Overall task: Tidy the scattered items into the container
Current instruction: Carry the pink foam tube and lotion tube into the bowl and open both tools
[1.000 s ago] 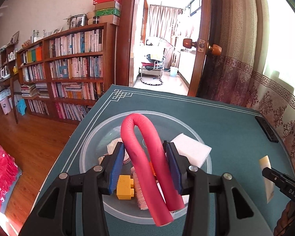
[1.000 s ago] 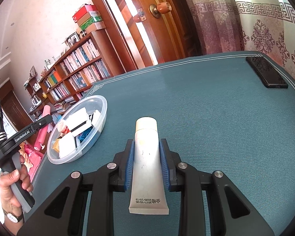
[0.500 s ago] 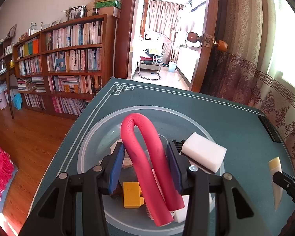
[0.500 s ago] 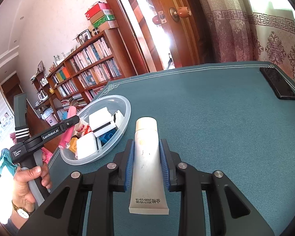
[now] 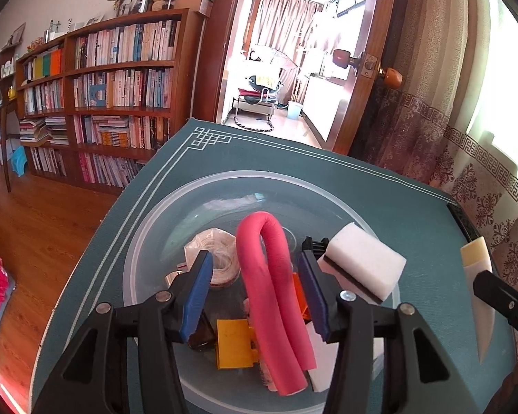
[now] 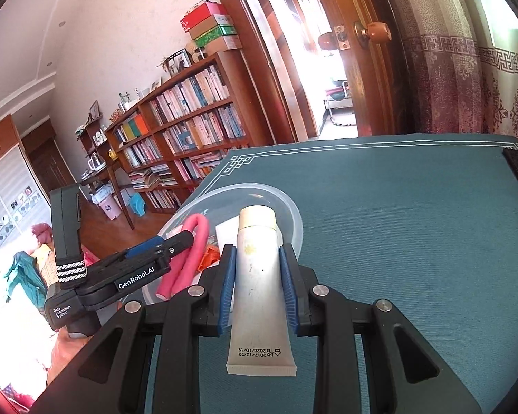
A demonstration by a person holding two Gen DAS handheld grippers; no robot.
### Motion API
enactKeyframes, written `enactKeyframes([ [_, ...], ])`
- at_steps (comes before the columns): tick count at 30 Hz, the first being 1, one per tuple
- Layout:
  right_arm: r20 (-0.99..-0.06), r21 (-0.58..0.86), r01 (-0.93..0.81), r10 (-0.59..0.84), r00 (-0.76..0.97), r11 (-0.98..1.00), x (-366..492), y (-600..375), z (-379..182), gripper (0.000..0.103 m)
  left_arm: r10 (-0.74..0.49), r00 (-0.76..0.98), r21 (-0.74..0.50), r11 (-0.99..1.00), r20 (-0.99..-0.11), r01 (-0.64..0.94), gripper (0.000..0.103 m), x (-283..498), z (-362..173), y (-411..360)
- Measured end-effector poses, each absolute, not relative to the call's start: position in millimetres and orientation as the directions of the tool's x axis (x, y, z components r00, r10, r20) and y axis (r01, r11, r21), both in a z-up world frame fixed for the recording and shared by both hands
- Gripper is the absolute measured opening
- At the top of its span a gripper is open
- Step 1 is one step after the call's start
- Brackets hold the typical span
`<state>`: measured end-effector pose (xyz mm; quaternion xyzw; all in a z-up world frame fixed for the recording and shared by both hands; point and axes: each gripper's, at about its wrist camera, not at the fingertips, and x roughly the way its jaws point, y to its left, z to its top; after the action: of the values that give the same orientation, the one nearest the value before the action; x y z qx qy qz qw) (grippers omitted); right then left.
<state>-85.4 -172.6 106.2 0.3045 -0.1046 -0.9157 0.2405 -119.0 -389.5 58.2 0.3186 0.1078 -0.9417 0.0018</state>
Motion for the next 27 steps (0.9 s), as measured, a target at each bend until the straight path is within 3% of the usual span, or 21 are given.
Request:
enactKeyframes([
  [7,-0.512,0.342,0.404,-0.529,-0.677,-0.848,-95.1,-202.9,103.2,0.028,-0.017,-0.815,-0.159,-0.978,-0.58,0.133,0.071,-107.9,67.3,-401.5],
  [10,-0.511,0.342,0.405,-0.53,-0.677,-0.848,-100.5,-211.9,102.5,0.028,-0.049,-0.826,-0.154,-0.975,-0.561,0.163,0.079,-103.3,73.4,-409.2],
  [27,-0.525,0.305,0.407,-0.509,-0.683,-0.861,-133.1,-255.5,102.4,0.029,-0.089,-0.828,-0.152,-0.967,-0.554,0.206,0.082,-100.2,76.1,-425.9],
])
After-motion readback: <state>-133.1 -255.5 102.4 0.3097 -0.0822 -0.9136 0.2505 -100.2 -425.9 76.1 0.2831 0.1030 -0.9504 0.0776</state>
